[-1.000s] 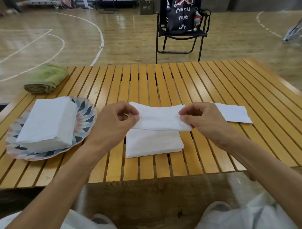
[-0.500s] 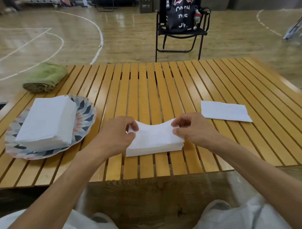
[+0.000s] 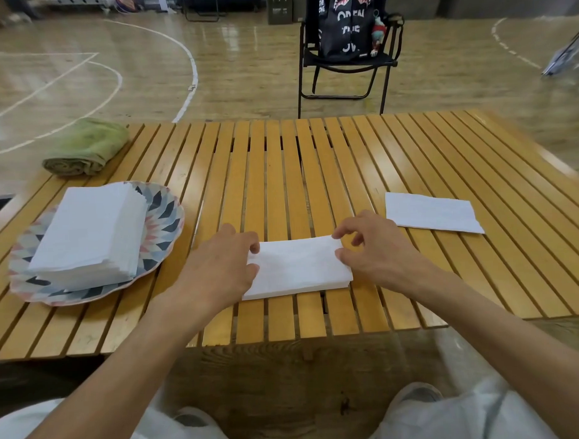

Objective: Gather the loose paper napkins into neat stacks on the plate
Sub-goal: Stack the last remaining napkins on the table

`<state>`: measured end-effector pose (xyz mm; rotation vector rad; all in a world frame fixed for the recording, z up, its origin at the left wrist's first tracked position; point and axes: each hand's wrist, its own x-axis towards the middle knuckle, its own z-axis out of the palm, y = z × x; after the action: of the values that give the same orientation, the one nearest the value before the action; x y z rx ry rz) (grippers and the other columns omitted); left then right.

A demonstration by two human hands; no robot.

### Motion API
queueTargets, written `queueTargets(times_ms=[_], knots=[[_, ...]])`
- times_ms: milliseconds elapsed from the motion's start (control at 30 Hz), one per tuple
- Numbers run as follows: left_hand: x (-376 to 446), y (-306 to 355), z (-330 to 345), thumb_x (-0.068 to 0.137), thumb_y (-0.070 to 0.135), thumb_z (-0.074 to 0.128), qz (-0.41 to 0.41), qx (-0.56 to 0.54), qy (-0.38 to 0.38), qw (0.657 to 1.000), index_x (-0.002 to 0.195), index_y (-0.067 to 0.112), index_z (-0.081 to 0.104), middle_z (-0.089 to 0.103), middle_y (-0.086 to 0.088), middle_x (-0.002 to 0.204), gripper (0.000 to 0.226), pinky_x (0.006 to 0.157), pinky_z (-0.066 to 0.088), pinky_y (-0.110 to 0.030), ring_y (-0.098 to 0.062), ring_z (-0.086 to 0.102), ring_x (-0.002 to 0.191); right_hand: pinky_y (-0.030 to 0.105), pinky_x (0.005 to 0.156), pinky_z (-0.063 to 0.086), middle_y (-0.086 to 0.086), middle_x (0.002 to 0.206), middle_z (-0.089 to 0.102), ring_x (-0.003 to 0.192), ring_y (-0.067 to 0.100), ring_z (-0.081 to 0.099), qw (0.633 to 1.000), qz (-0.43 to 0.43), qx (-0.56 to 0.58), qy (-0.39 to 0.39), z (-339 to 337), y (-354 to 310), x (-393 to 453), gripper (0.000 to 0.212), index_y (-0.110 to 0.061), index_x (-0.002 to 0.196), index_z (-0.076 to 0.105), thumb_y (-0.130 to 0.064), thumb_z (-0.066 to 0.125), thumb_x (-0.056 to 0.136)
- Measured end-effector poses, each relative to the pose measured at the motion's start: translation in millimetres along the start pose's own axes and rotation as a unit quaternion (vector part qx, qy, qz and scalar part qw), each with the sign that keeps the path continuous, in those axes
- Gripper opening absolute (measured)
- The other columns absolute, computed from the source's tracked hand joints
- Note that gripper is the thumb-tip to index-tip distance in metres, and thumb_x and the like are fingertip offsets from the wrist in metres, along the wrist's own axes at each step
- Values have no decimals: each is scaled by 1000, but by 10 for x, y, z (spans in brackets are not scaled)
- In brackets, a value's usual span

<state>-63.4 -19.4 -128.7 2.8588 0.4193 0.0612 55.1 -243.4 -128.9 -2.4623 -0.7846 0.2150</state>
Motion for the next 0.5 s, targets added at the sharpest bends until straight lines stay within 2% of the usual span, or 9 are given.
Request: queueTargets(times_ms=[100, 200, 333, 400, 500], knots=[[-31, 133, 26, 92, 33, 64, 78, -46, -2, 996, 114, 37, 59, 49, 13, 121, 23, 89, 48, -26, -7, 53, 102, 25, 95, 39, -16, 122, 52, 111, 2, 49, 997, -72, -20, -34, 13, -23, -34, 22, -36, 112, 65, -33, 70, 90], [-63, 244, 99, 94, 29, 61, 128, -23, -26, 991, 122, 37, 59, 49, 14, 131, 29, 103, 40, -32, -10, 49, 118, 24, 102, 32, -14, 133, 52, 122, 3, 43, 990, -98, -54, -81, 87, -43, -49, 22, -35, 115, 67, -34, 68, 93], [-78, 251, 168, 97, 28, 57, 123, 29, -36, 991, 131, 37, 53, 47, 11, 140, 35, 109, 33, -34, -13, 43, 127, 27, 108, 31, -12, 139, 51, 131, 7, 42, 987, -93, -84, -103, 135, -32, -41, 26, -34, 120, 66, -36, 66, 95], [-80, 246, 164, 97, 27, 57, 123, 29, -35, 991, 132, 37, 52, 46, 11, 141, 36, 110, 32, -35, -13, 42, 128, 26, 106, 30, -12, 139, 52, 131, 8, 44, 990, -79, -77, -85, 75, 6, -1, 27, -32, 121, 65, -37, 65, 95], [-81, 246, 157, 98, 26, 56, 122, 23, -39, 991, 133, 36, 52, 45, 11, 141, 37, 111, 33, -35, -12, 42, 128, 35, 110, 38, -4, 142, 53, 133, 17, 47, 996, 12, -82, -29, -118, 139, 100, 33, -26, 127, 63, -39, 61, 96]])
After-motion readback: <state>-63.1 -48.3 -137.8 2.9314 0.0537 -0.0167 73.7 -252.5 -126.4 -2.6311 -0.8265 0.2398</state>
